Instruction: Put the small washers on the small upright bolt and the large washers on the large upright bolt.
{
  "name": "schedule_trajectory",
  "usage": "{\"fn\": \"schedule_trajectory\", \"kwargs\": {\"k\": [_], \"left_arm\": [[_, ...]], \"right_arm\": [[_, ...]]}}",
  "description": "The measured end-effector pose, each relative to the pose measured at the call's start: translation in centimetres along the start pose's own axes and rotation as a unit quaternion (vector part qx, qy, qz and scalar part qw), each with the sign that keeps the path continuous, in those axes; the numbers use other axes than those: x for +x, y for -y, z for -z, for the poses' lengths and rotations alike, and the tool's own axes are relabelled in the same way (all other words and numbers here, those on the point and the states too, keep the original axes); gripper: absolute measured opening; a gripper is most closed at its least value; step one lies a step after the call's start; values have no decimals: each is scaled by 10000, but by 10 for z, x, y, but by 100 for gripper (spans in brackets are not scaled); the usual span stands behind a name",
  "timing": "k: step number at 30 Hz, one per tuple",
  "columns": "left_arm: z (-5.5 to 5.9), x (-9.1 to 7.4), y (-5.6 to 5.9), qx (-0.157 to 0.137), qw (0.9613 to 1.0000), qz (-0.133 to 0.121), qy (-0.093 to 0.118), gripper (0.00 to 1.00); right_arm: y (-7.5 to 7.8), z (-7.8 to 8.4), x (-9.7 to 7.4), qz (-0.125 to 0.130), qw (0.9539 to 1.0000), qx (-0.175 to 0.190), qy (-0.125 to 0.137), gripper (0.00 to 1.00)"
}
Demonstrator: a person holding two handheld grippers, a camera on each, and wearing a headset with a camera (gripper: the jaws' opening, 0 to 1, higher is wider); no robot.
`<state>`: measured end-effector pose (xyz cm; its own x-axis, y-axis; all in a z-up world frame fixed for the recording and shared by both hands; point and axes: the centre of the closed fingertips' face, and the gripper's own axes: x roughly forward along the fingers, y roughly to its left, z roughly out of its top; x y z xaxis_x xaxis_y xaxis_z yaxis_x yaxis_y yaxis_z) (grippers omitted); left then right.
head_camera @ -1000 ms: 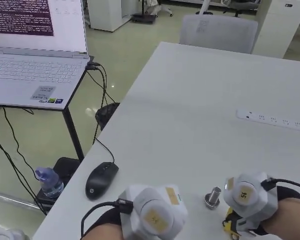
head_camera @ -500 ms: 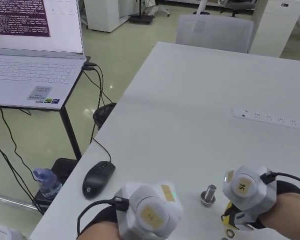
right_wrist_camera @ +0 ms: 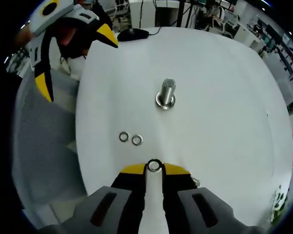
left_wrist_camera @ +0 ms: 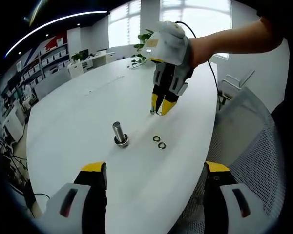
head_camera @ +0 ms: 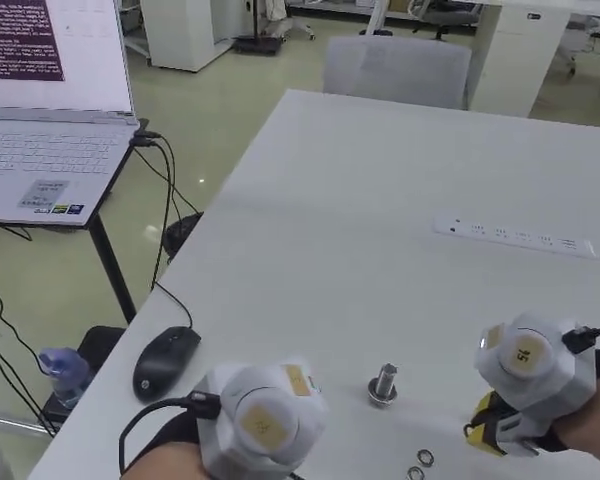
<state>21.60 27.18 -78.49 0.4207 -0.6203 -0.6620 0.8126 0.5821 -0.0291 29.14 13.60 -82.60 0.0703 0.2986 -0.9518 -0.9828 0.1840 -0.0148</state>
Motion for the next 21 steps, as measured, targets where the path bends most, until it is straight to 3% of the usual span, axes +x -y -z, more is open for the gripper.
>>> {"fn": "schedule_trajectory", "kwargs": {"k": [13, 21], "left_arm": [[0, 3, 0, -8, 10000, -60, -72, 81], [3, 3, -1, -41, 9999, -99, -112, 80]], "right_arm": [[17, 41, -16, 137, 9992, 353, -83, 13], [35, 35, -22, 260, 9988, 403, -13, 13]]}}
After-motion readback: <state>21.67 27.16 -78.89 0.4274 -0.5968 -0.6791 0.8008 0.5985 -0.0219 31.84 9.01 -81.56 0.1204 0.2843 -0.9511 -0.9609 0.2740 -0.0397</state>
